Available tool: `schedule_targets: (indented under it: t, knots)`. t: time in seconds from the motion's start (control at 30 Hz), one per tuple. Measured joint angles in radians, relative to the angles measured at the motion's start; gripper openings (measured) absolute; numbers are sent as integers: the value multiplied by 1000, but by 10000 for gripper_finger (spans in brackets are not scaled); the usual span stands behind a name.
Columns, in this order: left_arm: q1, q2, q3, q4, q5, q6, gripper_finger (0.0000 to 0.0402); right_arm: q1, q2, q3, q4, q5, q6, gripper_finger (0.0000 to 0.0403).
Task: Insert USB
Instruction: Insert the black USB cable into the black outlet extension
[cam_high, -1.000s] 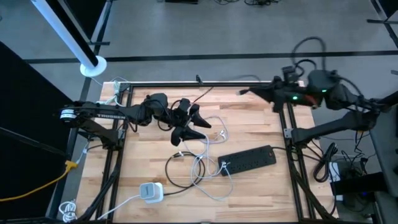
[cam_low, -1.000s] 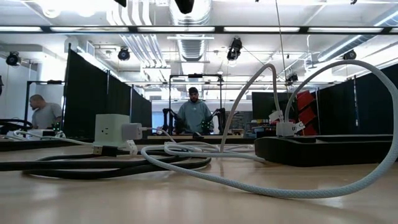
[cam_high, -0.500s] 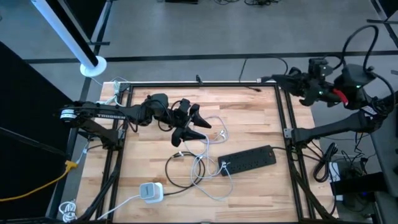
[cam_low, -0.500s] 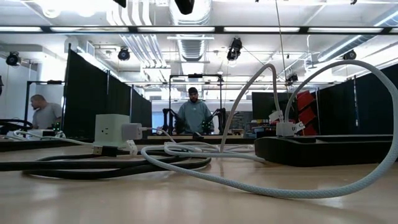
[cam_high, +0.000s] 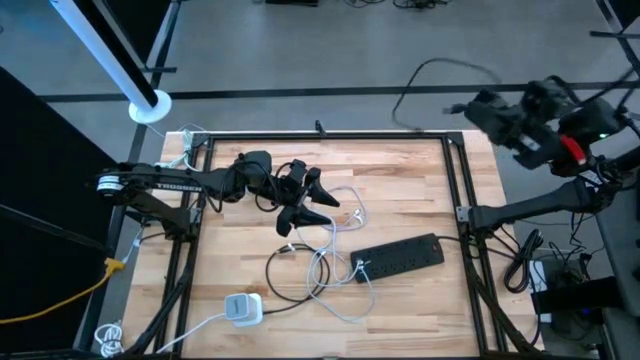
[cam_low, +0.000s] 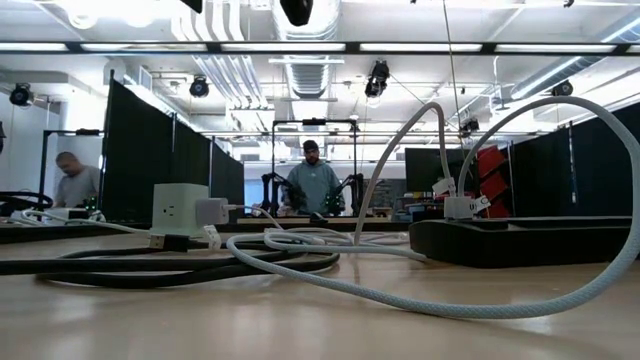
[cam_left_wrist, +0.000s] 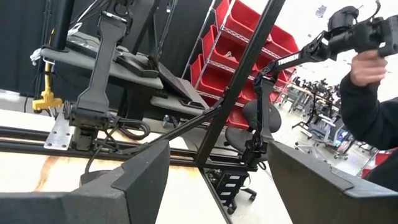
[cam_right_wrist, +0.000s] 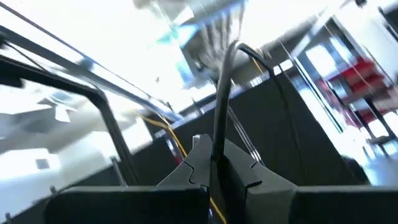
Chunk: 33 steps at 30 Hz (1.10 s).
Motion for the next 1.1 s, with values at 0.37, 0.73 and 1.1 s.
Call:
schedule_targets:
  t: [0.37, 0.73, 1.1]
  knots:
    - [0, 0, 0, -5, 0, 0, 258, 0, 2, 0, 24, 3, -44, 0]
    - [-5, -5, 0, -9, -16, 26, 258, 0, 1, 0, 9, -74, -64, 0]
    - [-113, -97, 0, -61, -287, 330, 256, 0, 32, -1, -400, 92, 237, 0]
